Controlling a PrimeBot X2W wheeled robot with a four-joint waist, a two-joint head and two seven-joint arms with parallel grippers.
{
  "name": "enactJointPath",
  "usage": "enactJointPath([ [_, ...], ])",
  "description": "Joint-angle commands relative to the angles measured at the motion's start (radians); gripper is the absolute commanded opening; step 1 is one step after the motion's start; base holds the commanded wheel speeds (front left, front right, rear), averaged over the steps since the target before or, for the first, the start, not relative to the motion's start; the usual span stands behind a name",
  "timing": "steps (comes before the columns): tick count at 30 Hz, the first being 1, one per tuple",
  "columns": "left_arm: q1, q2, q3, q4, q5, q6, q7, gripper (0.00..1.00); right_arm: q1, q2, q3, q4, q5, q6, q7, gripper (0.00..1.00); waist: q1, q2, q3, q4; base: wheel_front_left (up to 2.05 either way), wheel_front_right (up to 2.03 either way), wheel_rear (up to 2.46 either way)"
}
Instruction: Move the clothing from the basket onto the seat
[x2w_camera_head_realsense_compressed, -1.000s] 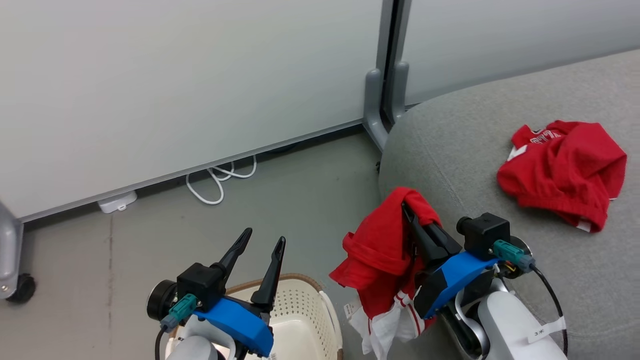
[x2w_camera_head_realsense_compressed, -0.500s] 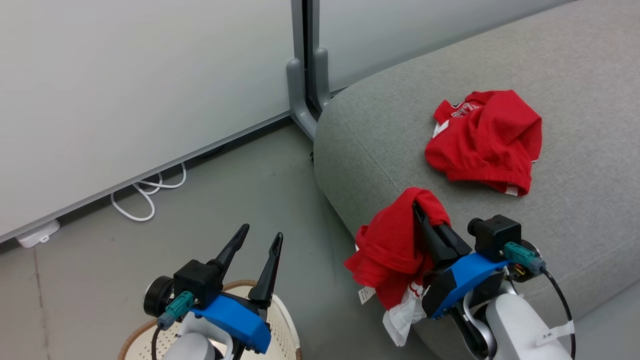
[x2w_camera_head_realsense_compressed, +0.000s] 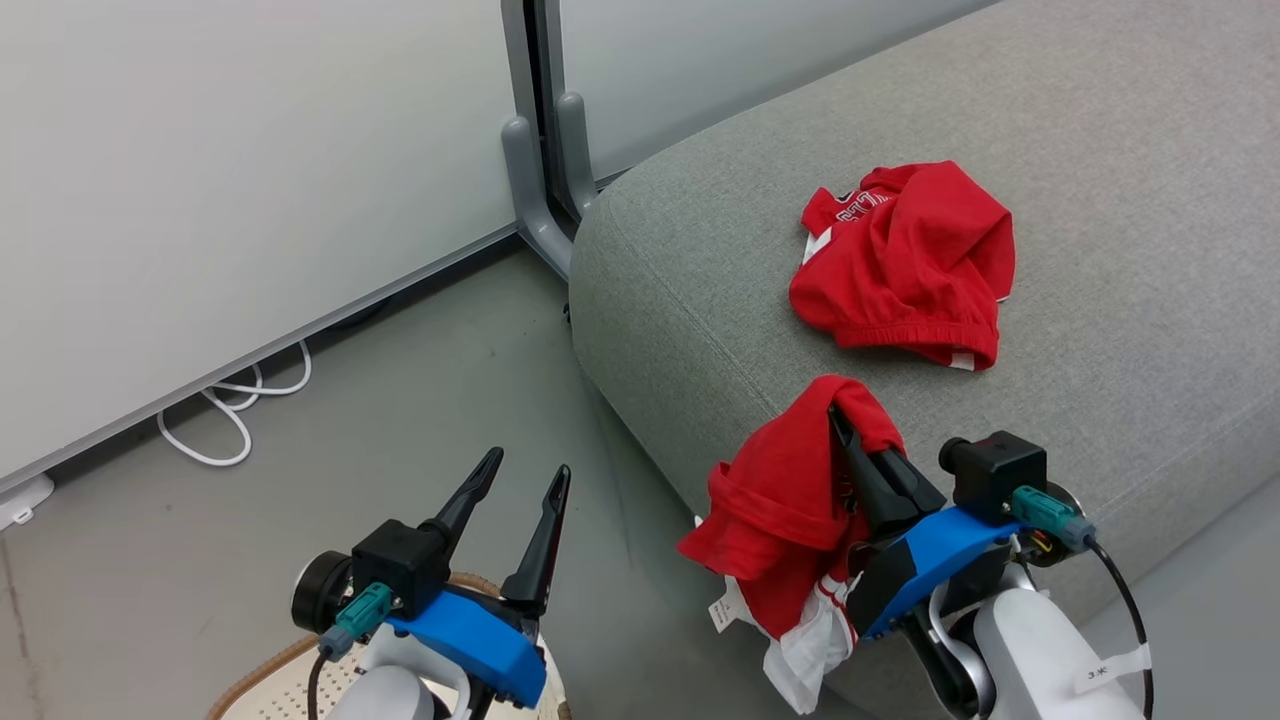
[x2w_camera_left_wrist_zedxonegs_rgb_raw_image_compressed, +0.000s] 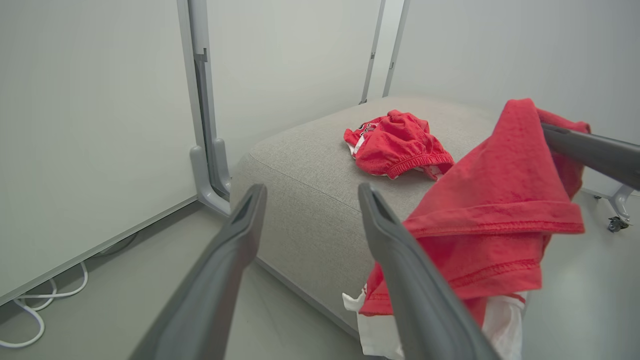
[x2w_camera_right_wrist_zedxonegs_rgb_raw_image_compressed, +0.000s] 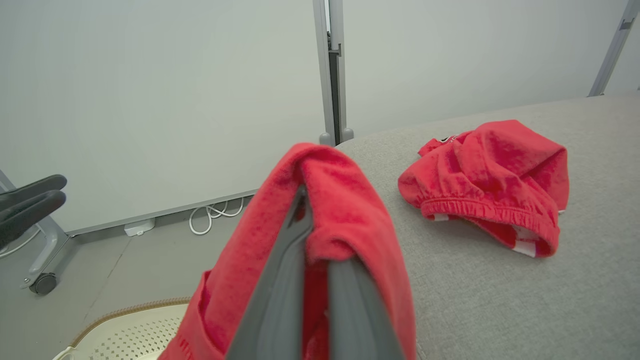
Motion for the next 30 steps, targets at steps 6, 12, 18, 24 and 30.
enactJointPath([
  [6,-0.013,-0.001,-0.006,-0.004,0.001,-0.001,-0.003,1.00,-0.023,-0.001,-0.019,-0.001,-0.005,0.000,0.004,0.00,0.0000,0.0000,0.009,0.004,0.00,0.00,0.00],
  [12,-0.033,0.009,-0.009,-0.011,0.007,-0.001,-0.003,1.00,-0.147,-0.014,-0.078,-0.008,-0.043,0.000,0.057,0.00,0.0000,0.0000,0.046,0.016,0.00,0.00,0.00],
  [18,-0.079,0.029,-0.019,-0.023,0.011,-0.001,-0.003,1.00,-0.339,-0.065,-0.181,-0.031,-0.027,0.000,0.125,0.00,0.0000,0.0000,0.116,0.044,0.00,0.00,0.00],
  [24,-0.130,0.042,-0.029,-0.039,0.016,-0.001,-0.003,1.00,-0.524,-0.154,-0.314,-0.065,-0.032,0.000,0.173,0.00,0.0000,0.0000,0.204,0.093,0.00,0.00,0.00],
  [30,-0.186,0.062,-0.041,-0.059,0.026,-0.001,-0.003,1.00,-0.669,-0.265,-0.448,-0.081,-0.059,0.000,0.180,0.00,0.0000,0.0000,0.302,0.150,0.00,0.00,0.00],
])
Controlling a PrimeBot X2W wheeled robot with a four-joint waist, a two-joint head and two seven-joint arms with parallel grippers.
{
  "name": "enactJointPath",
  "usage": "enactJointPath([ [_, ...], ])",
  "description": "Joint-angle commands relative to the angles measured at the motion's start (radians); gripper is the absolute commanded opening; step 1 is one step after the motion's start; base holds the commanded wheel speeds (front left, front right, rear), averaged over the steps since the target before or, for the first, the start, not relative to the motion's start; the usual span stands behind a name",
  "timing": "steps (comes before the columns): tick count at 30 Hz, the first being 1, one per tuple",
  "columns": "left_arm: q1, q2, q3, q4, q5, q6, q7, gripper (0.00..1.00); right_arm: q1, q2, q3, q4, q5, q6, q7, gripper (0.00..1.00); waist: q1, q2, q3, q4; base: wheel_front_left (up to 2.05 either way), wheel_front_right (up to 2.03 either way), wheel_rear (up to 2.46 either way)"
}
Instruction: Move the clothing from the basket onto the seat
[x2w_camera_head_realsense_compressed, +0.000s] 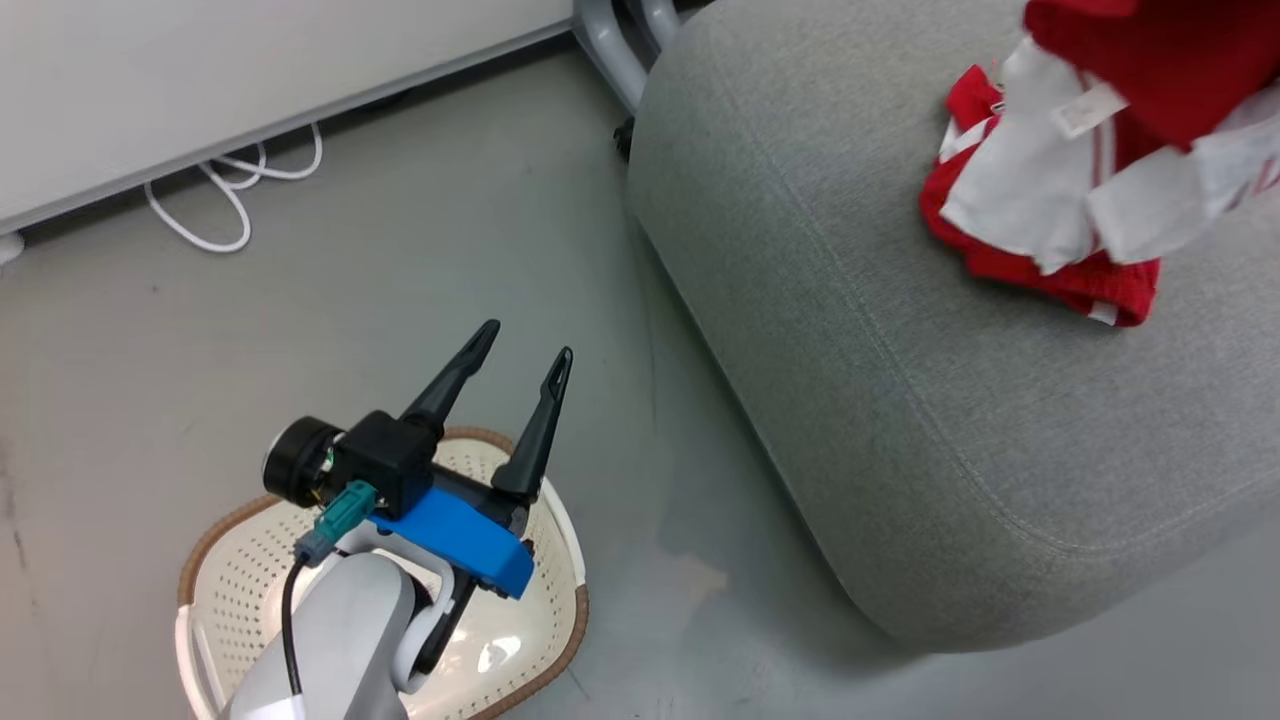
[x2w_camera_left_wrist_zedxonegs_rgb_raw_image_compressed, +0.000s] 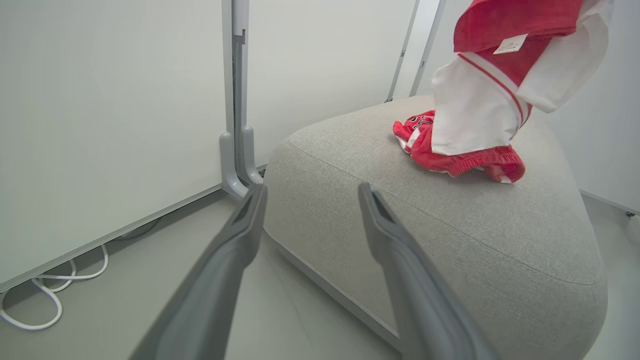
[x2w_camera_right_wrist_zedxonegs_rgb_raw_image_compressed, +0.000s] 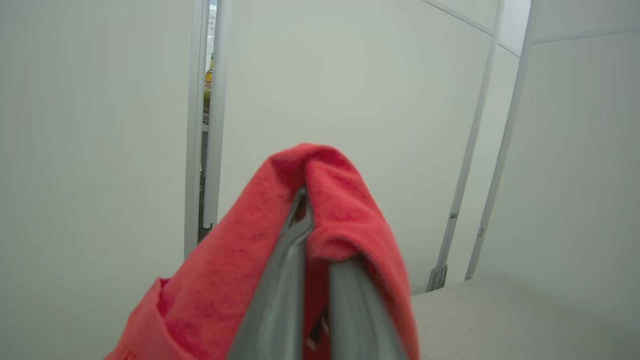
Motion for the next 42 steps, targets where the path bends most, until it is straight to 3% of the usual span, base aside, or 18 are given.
enactJointPath([
  [1,-0.031,0.011,-0.001,-0.008,0.009,-0.001,-0.003,1.00,-0.036,-0.018,-0.026,-0.001,0.002,0.000,-0.012,0.00,-0.0001,0.0000,0.066,0.050,0.00,0.00,0.00],
  [6,-0.076,0.032,-0.006,-0.032,0.019,-0.001,-0.003,1.00,-0.083,-0.080,-0.122,0.014,-0.017,0.000,-0.058,0.00,-0.0001,0.0000,0.152,0.090,0.00,0.00,0.00],
  [13,-0.142,0.049,-0.018,-0.070,0.036,-0.001,-0.003,1.00,-0.013,-0.102,-0.245,0.121,-0.046,0.000,-0.132,0.00,-0.0001,0.0000,0.263,0.146,0.00,0.00,0.00],
  [21,-0.152,0.061,-0.005,-0.087,0.048,-0.001,-0.003,1.00,0.042,-0.055,-0.327,0.325,-0.077,0.000,-0.212,0.00,-0.0001,0.0000,0.307,0.171,0.00,0.00,0.00],
  [29,-0.136,0.065,0.012,-0.089,0.052,-0.001,-0.003,1.00,0.038,-0.024,-0.351,0.449,-0.112,0.000,-0.265,0.01,-0.0001,0.0000,0.295,0.173,0.00,0.00,0.00],
  [34,-0.126,0.061,0.013,-0.087,0.052,-0.001,-0.003,1.00,0.047,-0.023,-0.343,0.495,-0.130,0.000,-0.289,0.40,-0.0001,0.0000,0.280,0.174,0.00,0.00,0.00],
  [35,-0.125,0.061,0.014,-0.086,0.052,-0.001,-0.003,1.00,0.048,-0.021,-0.343,0.501,-0.130,0.000,-0.293,0.75,-0.0001,0.0000,0.277,0.174,0.00,0.00,0.00],
  [36,-0.124,0.061,0.015,-0.086,0.052,-0.001,-0.003,1.00,0.049,-0.020,-0.343,0.504,-0.132,0.000,-0.295,1.00,-0.0001,0.0000,0.275,0.174,0.00,0.00,0.00],
  [42,-0.115,0.054,0.021,-0.084,0.051,-0.001,-0.003,1.00,0.062,-0.009,-0.335,0.507,-0.143,0.000,-0.305,1.00,-0.0001,0.0000,0.261,0.171,0.00,0.00,0.00],
])
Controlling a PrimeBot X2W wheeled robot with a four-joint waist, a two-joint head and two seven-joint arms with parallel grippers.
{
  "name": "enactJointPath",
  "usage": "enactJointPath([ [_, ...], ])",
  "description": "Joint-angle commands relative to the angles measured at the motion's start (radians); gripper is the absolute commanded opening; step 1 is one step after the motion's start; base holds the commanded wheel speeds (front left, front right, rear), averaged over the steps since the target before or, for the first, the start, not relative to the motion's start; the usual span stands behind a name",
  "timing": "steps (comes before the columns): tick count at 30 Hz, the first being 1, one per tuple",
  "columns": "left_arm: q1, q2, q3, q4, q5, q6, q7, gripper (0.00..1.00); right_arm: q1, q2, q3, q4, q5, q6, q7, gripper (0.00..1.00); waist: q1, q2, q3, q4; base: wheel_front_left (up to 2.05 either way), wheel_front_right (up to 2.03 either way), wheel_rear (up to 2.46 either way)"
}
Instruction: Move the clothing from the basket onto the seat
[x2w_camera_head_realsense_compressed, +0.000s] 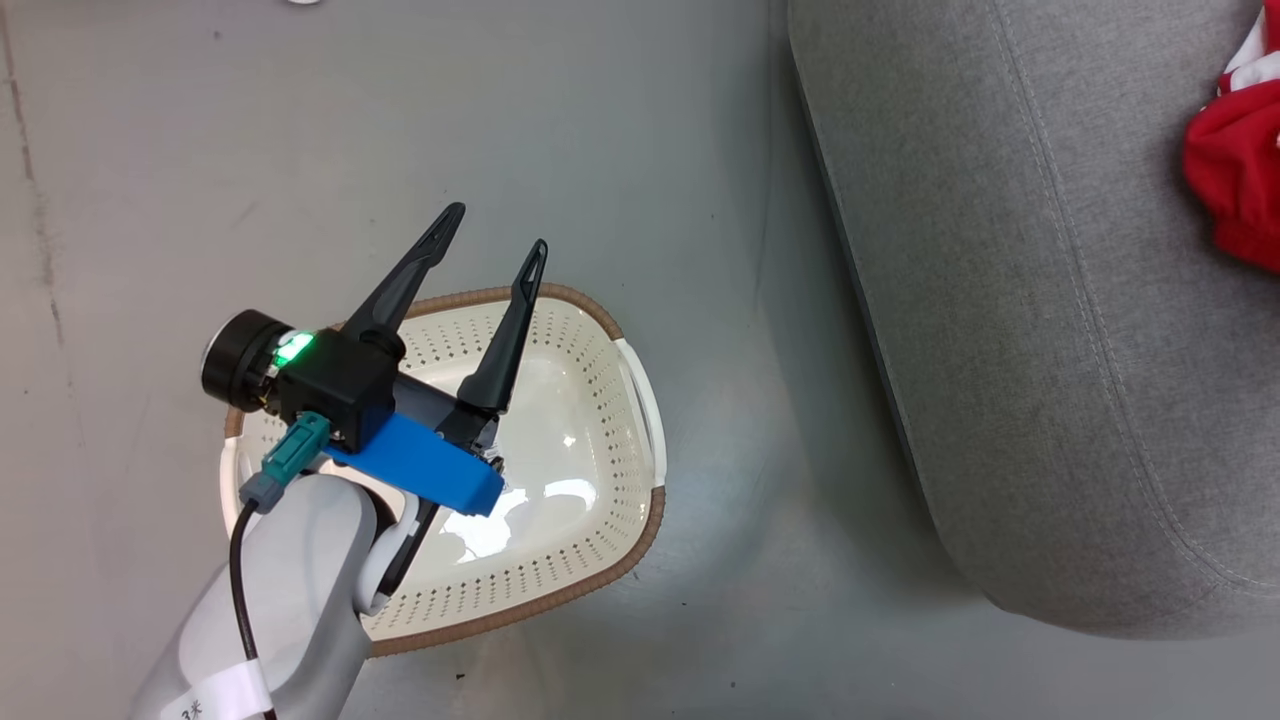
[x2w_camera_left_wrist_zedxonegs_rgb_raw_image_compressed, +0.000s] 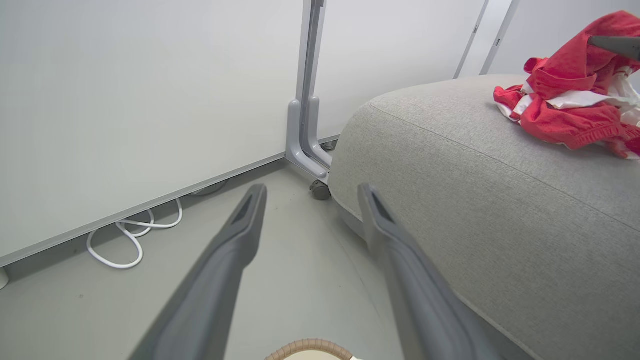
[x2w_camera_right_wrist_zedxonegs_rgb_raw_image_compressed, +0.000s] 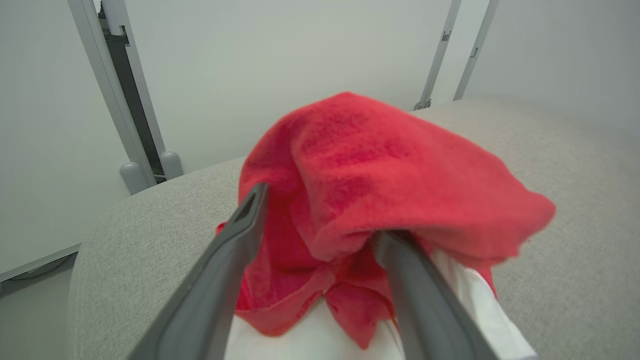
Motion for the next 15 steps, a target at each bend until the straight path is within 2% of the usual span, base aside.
enactJointPath([
  [1,0.007,0.000,0.004,0.001,0.000,-0.001,-0.003,1.00,0.020,0.006,0.002,-0.002,-0.006,0.000,-0.003,1.00,-0.0001,0.0000,-0.005,-0.001,0.00,0.00,0.00],
  [10,0.031,-0.021,0.023,0.003,-0.010,-0.001,-0.003,1.00,0.068,0.045,0.035,-0.036,0.015,0.000,-0.011,1.00,-0.0001,0.0000,-0.066,-0.002,0.00,0.00,0.00],
  [15,0.059,-0.040,0.036,0.010,-0.016,-0.001,-0.003,1.00,0.150,0.056,0.075,-0.079,0.043,0.000,-0.013,1.00,-0.0001,0.0000,-0.128,0.015,0.00,0.00,0.00],
])
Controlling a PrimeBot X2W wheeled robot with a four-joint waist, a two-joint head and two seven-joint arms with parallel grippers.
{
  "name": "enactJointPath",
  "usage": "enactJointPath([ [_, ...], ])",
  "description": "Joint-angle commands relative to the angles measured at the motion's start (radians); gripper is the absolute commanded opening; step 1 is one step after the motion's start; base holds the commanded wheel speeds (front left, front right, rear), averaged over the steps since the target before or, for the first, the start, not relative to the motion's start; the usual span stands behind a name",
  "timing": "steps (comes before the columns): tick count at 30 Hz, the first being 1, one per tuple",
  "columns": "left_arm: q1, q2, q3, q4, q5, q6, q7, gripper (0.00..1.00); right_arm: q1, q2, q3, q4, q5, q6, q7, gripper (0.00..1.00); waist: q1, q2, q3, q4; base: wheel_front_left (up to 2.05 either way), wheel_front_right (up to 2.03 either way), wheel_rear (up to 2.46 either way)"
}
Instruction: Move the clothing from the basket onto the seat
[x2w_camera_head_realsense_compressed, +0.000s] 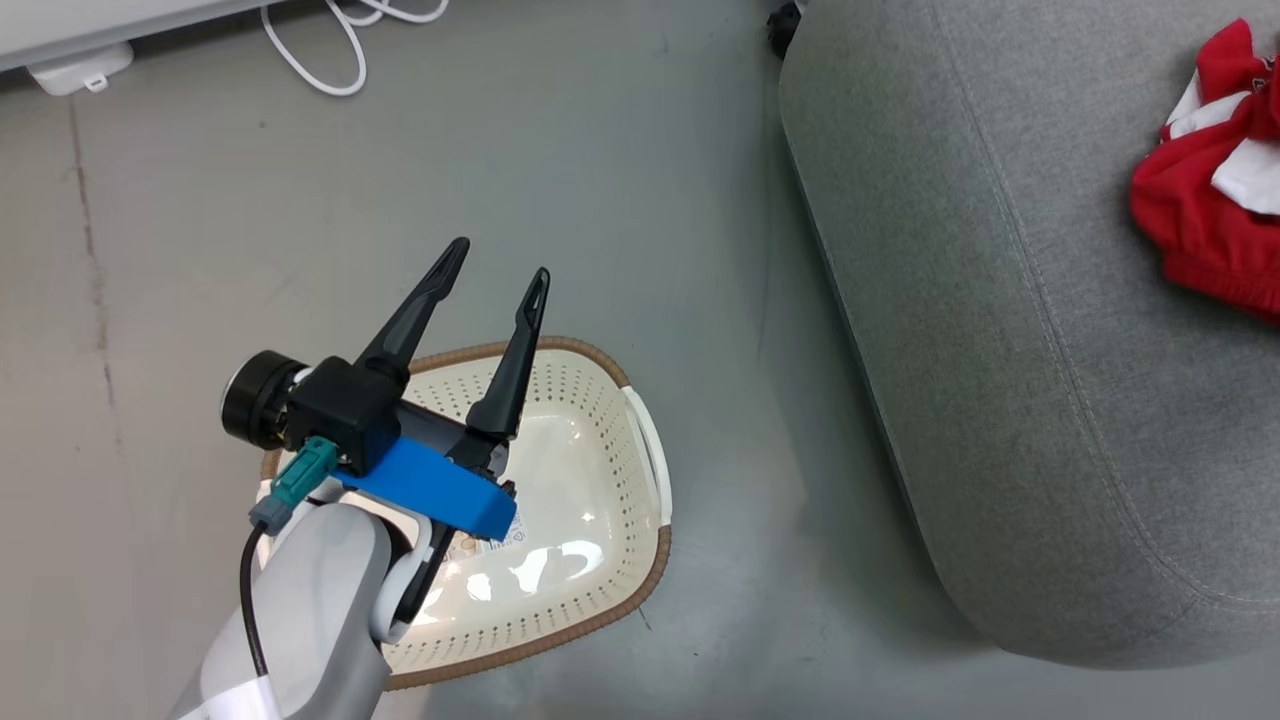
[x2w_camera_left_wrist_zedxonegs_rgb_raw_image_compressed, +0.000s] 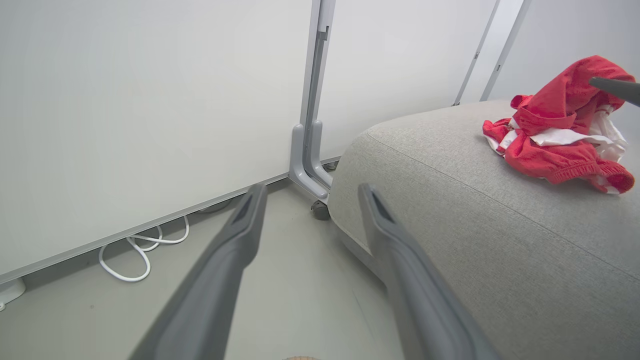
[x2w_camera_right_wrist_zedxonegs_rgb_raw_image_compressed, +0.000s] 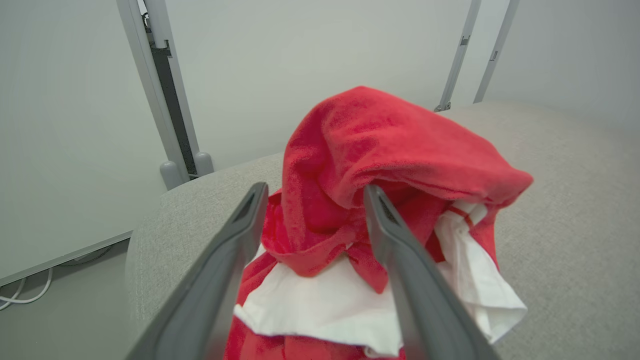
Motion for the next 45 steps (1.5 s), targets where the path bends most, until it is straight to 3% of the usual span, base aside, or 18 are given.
enactJointPath([
  [1,0.013,-0.006,0.007,0.003,-0.002,-0.001,-0.003,1.00,0.037,0.000,0.012,-0.014,0.005,0.000,-0.004,1.00,0.0000,0.0000,-0.037,0.014,0.00,0.00,0.00],
  [14,0.156,-0.073,0.091,0.040,-0.018,-0.001,-0.003,1.00,0.317,0.032,0.171,-0.217,0.006,0.000,0.037,1.00,0.0000,0.0000,-0.256,0.090,0.00,0.00,0.00],
  [23,0.266,-0.087,0.157,0.076,-0.003,-0.001,-0.003,1.00,0.550,0.118,0.212,-0.433,0.008,0.000,0.110,1.00,0.0000,0.0000,-0.382,0.168,0.00,0.00,0.00],
  [34,0.348,-0.122,0.268,0.105,0.019,-0.001,-0.003,1.00,0.736,0.201,0.254,-0.590,0.007,0.000,0.148,1.00,0.0000,0.0000,-0.454,0.234,0.00,0.00,0.00],
  [45,0.363,-0.125,0.300,0.127,0.017,-0.001,-0.003,1.00,0.813,0.215,0.313,-0.635,0.012,0.000,0.157,1.00,0.0000,0.0000,-0.464,0.283,0.00,0.00,0.00],
])
